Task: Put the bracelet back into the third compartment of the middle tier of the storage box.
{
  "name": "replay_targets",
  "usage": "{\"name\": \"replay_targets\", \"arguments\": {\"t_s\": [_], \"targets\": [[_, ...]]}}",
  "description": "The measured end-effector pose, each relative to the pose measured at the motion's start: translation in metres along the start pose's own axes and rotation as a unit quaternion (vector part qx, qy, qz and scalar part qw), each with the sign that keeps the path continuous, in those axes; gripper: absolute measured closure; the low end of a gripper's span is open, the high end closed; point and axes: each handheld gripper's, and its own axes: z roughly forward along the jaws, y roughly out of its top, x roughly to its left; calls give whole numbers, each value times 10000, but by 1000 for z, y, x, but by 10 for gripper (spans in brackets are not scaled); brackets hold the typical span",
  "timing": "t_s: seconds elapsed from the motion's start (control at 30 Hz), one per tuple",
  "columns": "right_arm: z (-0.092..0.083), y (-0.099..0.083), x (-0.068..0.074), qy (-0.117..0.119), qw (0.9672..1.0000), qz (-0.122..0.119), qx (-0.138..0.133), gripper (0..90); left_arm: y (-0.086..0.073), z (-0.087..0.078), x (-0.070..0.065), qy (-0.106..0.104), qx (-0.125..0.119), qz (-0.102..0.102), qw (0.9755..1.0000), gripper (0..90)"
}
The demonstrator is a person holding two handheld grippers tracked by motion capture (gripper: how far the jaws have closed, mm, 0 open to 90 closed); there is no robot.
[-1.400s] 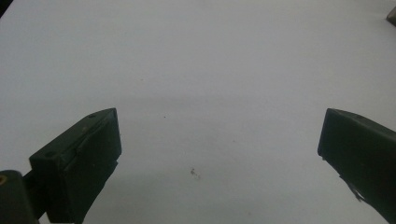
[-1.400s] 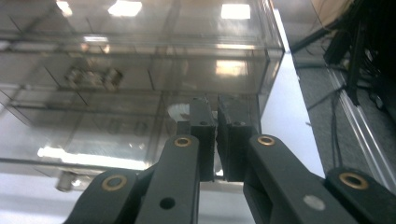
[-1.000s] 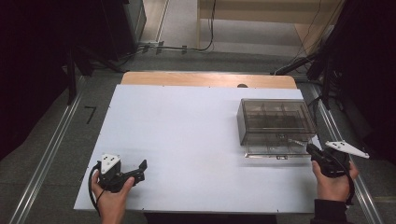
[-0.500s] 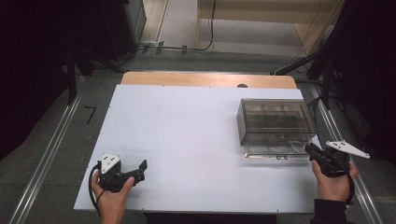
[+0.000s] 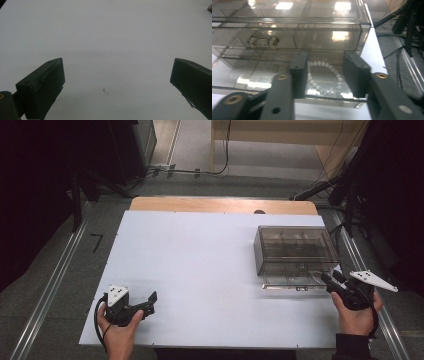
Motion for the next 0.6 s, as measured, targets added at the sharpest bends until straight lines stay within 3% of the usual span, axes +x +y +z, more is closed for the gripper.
{"name": "replay_targets", "arguments": {"t_s": [0.3,0.6], "targets": [[4,1,7,188,9997,-139,13,242,0,1,-1,-5,4,7,10000,1],[5,1,8,165,9997,-150,-16,172,0,1,-1,2,8,12,10000,0]]}}
